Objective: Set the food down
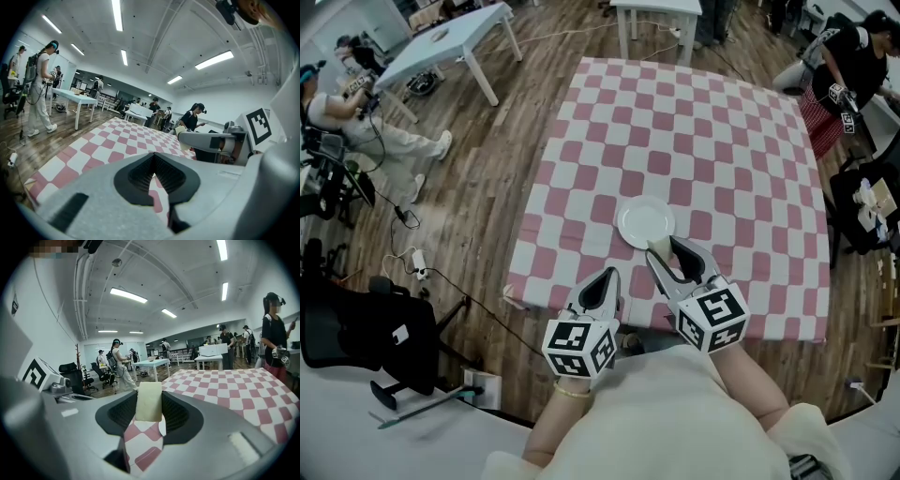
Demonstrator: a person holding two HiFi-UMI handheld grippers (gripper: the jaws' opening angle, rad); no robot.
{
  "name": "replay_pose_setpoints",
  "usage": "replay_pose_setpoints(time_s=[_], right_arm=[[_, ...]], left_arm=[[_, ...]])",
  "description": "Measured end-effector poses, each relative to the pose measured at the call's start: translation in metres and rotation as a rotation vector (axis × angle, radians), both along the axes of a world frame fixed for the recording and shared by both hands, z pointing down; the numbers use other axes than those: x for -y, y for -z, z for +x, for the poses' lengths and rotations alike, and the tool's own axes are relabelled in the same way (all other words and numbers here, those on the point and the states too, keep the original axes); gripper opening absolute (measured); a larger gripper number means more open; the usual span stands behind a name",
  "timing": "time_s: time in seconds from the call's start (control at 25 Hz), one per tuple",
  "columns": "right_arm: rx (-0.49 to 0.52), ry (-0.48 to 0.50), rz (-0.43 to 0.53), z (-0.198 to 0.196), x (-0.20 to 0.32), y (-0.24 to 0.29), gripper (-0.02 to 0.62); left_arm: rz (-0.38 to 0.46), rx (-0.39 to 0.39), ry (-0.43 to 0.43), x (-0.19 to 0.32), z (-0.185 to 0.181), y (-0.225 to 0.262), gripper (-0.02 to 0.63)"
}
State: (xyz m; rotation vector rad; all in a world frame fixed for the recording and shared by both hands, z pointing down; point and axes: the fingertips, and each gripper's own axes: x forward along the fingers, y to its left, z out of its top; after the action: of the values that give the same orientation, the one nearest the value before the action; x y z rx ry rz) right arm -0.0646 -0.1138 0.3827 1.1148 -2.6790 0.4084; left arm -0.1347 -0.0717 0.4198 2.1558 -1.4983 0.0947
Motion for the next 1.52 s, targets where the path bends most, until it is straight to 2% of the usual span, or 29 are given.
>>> replay_pose_setpoints(time_s=[0.76, 1.52], right_arm=[[-0.058, 0.018, -0.073, -0.01, 0.069, -0.041, 0.169], [-0.136, 0.054, -0.139, -0.01, 0.113, -0.09, 0.169]], left_arm=[[-0.04, 0.008, 0.016, 0.067, -0.015, -0.023, 0.0], [-0.119, -0.008, 0.014, 0.108, -0.004, -0.065, 0.0]])
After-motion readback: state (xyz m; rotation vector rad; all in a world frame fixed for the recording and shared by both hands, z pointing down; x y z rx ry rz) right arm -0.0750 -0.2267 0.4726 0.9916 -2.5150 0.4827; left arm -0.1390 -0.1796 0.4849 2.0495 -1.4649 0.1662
